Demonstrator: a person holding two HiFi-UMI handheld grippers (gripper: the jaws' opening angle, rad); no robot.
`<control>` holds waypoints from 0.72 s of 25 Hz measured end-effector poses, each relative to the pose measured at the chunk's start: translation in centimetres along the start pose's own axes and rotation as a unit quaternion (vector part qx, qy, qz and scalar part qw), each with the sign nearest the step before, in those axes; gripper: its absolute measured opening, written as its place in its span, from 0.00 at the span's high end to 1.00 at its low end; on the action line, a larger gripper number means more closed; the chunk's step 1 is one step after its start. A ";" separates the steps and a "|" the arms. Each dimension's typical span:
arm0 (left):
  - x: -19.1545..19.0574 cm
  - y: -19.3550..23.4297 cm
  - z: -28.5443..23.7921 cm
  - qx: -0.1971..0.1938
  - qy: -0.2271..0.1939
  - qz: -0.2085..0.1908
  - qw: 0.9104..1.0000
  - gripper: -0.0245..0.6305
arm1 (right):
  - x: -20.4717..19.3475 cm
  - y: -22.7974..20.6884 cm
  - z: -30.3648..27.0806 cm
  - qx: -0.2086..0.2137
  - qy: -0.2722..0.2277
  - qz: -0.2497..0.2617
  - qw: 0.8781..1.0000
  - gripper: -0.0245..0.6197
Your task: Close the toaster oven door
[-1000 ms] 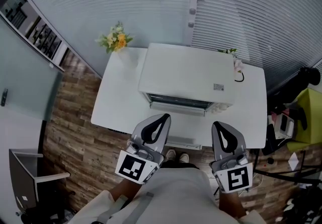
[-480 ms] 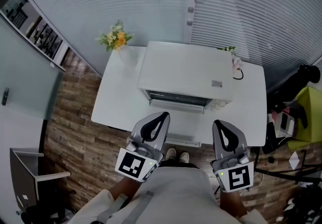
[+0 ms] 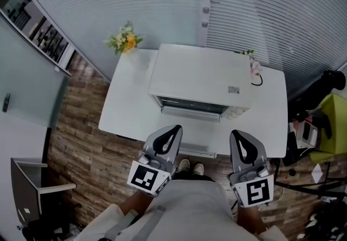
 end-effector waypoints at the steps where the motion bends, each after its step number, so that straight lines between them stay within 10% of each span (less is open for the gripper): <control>1: -0.3 0.0 -0.1 0.001 0.002 0.004 1.000 0.96 | -0.1 0.0 0.0 0.001 0.002 0.000 1.000 0.95; 18: -7.2 1.6 0.6 0.031 0.055 0.037 0.997 0.95 | -0.2 0.2 0.3 0.004 0.005 -0.001 1.000 0.96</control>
Point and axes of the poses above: the fingertips, and each gripper's own axes: z backward along the fingers, y to its left, x out of its top, the point moved 8 cm from there along z, backward along the fingers, and after that the axes turned 15 degrees about y, right-handed, at the moved point
